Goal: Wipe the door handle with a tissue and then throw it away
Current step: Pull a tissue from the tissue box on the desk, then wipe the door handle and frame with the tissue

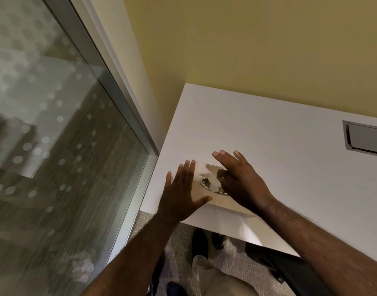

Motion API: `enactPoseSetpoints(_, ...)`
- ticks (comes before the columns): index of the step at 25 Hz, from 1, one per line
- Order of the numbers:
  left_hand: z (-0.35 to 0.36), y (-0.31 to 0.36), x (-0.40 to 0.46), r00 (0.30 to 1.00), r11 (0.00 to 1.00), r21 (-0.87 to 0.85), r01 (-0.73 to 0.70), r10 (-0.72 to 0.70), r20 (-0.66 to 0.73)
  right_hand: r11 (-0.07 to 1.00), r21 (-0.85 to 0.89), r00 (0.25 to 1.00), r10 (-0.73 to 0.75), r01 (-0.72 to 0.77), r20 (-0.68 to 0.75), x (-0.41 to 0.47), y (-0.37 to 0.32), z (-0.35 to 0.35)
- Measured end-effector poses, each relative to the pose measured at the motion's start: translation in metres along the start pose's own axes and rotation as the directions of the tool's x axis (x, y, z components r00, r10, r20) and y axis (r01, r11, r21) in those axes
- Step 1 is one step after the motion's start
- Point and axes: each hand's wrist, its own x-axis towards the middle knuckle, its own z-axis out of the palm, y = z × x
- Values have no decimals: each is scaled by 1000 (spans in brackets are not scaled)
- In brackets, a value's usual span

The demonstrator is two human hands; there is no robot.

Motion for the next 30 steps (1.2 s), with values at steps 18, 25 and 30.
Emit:
enactPoseSetpoints(18,-71,7,-168,938,817,-543,195,-317,-140,950,-142,955,-289,277,-69,-42,-177,2)
enactPoseSetpoints(25,-71,5,-287,849,163,-965,205,-520,93,878,-140,888,-451,459,87,-122,-258,35)
enactPoseSetpoints(30,-40,12,-368,785,-8,-995,99,-614,83,889,33,884,-458,457,93,-169,-300,41)
